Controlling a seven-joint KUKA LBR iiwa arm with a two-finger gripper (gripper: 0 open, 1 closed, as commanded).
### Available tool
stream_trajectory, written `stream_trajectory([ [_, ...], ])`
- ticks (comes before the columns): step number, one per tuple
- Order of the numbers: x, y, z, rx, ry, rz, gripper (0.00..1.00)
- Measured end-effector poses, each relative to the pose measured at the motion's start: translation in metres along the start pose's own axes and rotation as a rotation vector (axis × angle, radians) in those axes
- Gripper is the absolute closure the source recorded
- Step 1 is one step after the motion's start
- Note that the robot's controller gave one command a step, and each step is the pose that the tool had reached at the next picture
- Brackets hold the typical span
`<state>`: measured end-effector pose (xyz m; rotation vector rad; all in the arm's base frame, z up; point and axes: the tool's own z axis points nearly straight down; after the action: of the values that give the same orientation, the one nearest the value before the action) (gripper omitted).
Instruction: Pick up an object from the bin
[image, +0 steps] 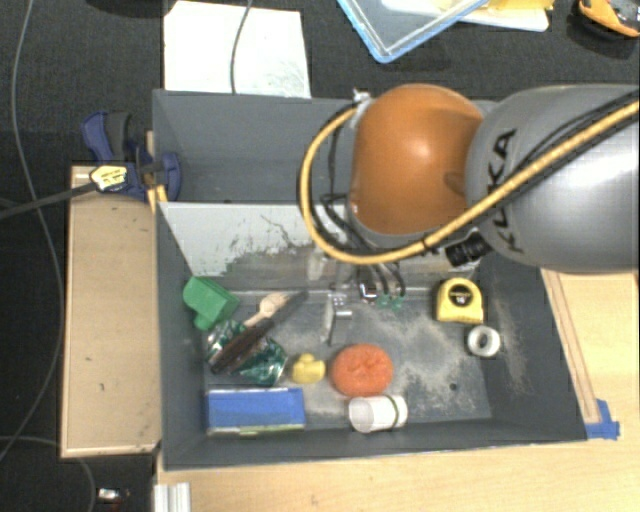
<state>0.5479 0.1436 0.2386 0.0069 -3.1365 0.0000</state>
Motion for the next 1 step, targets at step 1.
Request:
stream_trajectory([
  [1, -0.0015, -0.0010, -0.0047, -0.001, -0.008, 0.005, 0.00],
])
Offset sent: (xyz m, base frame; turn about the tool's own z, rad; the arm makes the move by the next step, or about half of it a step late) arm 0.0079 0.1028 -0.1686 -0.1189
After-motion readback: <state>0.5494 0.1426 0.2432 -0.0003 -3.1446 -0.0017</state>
